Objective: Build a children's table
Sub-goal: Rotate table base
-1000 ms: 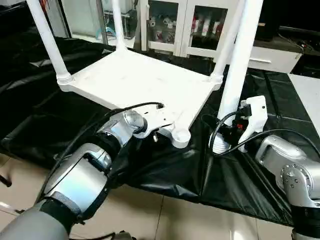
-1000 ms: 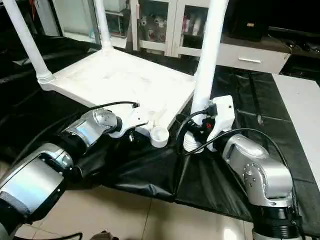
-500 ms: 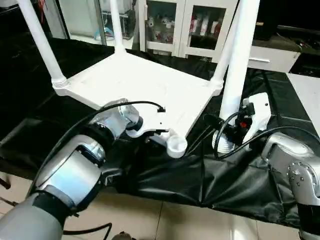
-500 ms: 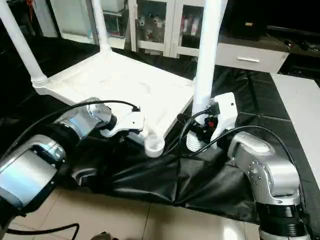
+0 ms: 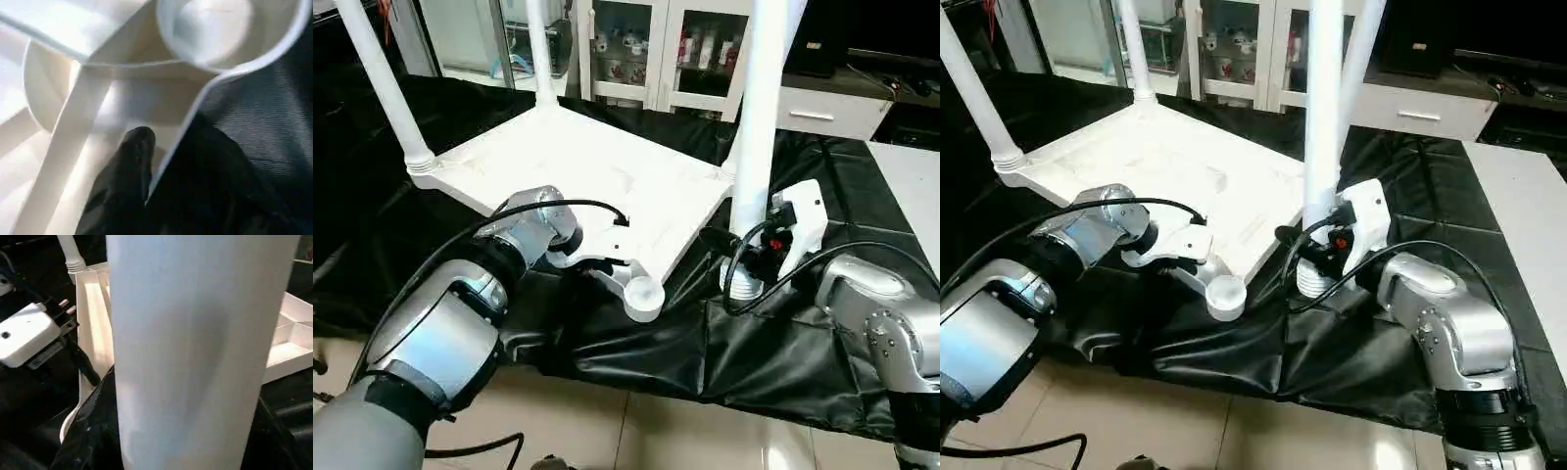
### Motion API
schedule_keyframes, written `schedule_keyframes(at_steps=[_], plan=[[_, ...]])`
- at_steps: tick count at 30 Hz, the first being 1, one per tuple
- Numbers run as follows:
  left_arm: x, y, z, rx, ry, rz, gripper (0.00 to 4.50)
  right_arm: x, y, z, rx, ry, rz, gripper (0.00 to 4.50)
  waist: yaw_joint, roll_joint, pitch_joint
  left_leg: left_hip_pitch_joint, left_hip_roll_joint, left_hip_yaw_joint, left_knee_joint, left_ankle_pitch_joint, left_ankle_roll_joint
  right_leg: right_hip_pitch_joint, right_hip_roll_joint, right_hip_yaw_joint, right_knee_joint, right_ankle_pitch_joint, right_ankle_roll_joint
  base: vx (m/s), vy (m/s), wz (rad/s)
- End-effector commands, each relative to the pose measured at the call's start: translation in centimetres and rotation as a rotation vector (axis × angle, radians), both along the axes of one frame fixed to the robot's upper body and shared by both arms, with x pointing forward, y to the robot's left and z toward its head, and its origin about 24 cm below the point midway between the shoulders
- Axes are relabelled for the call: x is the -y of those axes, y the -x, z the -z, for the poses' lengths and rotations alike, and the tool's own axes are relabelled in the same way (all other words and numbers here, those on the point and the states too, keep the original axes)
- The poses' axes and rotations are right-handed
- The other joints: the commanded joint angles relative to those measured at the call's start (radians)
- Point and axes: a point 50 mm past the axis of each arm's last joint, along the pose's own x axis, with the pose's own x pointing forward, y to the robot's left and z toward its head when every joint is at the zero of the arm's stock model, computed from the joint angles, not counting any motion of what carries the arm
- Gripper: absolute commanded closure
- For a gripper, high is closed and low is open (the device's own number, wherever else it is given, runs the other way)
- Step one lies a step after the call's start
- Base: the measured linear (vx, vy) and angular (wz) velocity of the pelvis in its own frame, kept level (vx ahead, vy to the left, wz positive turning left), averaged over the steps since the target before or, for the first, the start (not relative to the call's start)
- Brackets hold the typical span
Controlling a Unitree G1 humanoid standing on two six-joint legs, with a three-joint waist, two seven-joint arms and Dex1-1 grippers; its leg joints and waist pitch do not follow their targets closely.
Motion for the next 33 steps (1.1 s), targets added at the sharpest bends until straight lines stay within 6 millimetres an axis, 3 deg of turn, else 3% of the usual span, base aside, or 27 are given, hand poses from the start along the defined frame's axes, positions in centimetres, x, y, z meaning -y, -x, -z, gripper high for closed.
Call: schedule_keyframes(at_steps=[1,4,6,9,11,16,20,23,24,27,29,33], plan=[[-1.3,0.6,1.7,-0.052,-0.046,-0.06,3.03,-0.1,-0.3,-0.6,0.034,-0.006,-0.004,2.62,0.007,-0.021,-0.069,0.014,0.021,-0.007,-0.07,-0.191,0.016,0.054,-0.088,0.041,-0.081,-0.244,-0.18,0.0,0.0,0.0],[-1.7,0.9,2.5,-0.061,-0.035,-0.097,3.06,-0.3,-0.3,-0.4,0.035,-0.009,-0.01,2.62,0.007,-0.02,-0.068,0.016,0.022,-0.007,-0.071,-0.198,0.014,0.051,-0.087,0.041,-0.083,-0.261,-0.175,0.0,0.0,0.0],[-2.0,1.1,3.0,-0.061,-0.039,-0.12,3.36,-0.4,-0.3,-0.4,0.035,-0.009,-0.011,2.62,0.005,-0.021,-0.065,0.016,0.022,-0.007,-0.073,-0.21,0.011,0.05,-0.087,0.042,-0.084,-0.272,-0.173,0.0,0.0,0.0],[-2.4,1.1,3.5,-0.048,-0.031,-0.163,3.52,-0.4,-0.4,-0.4,0.038,-0.014,-0.01,2.62,0.004,-0.021,-0.059,0.021,0.021,-0.009,-0.078,-0.257,0.002,0.046,-0.088,0.043,-0.095,-0.367,-0.15,0.0,0.0,0.0],[-2.5,1.3,4.0,-0.053,0.011,-0.224,3.56,-0.5,-0.5,-0.4,0.043,-0.021,-0.003,2.62,0.002,-0.026,-0.057,0.022,0.019,-0.01,-0.08,-0.279,-0.003,0.047,-0.09,0.043,-0.102,-0.433,-0.129,0.0,0.0,0.0],[-3.0,1.7,4.7,-0.067,0.041,-0.3,3.58,-0.8,-0.6,-0.3,0.043,-0.03,0.0,2.63,0.0,-0.024,-0.057,0.026,0.017,-0.011,-0.08,-0.291,0.004,0.039,-0.091,0.043,-0.112,-0.509,-0.095,0.0,0.0,0.0],[-2.6,1.5,4.6,-0.097,0.182,-0.443,3.58,-0.9,-0.7,-0.4,0.044,-0.056,0.007,2.63,-0.009,-0.024,-0.057,0.023,0.016,-0.014,-0.083,-0.303,0.003,0.037,-0.091,0.039,-0.113,-0.536,-0.09,0.0,0.0,0.0],[-2.2,1.3,4.3,-0.114,0.276,-0.536,3.58,-1.0,-0.8,-0.5,0.042,-0.065,0.014,2.63,-0.016,-0.025,-0.057,0.023,0.014,-0.014,-0.081,-0.304,0.008,0.035,-0.089,0.038,-0.116,-0.541,-0.09,0.0,0.0,0.0],[-2.0,1.2,4.3,-0.117,0.307,-0.578,3.58,-1.0,-0.9,-0.5,0.039,-0.074,0.022,2.63,-0.021,-0.025,-0.06,0.016,0.014,-0.015,-0.082,-0.29,0.01,0.041,-0.089,0.036,-0.11,-0.504,-0.104,0.0,0.0,0.0],[-1.9,1.4,4.6,-0.105,0.3,-0.624,3.58,-1.0,-0.9,-0.5,0.037,-0.08,0.03,2.63,-0.033,-0.025,-0.063,0.01,0.014,-0.015,-0.083,-0.269,0.017,0.044,-0.087,0.036,-0.102,-0.423,-0.128,0.0,0.0,0.0],[-1.8,1.6,4.8,-0.103,0.294,-0.63,3.59,-1.0,-1.0,-0.4,0.036,-0.078,0.031,2.63,-0.039,-0.028,-0.061,0.006,0.012,-0.014,-0.084,-0.269,0.019,0.045,-0.083,0.035,-0.103,-0.417,-0.128,0.0,0.0,0.0],[-1.4,2.0,5.0,-0.096,0.29,-0.64,3.69,-1.0,-1.1,-0.4,0.034,-0.076,0.041,2.63,-0.035,-0.03,-0.064,0.013,0.012,-0.008,-0.079,-0.238,0.028,0.043,-0.084,0.04,-0.106,-0.399,-0.124,0.0,0.0,0.0]])
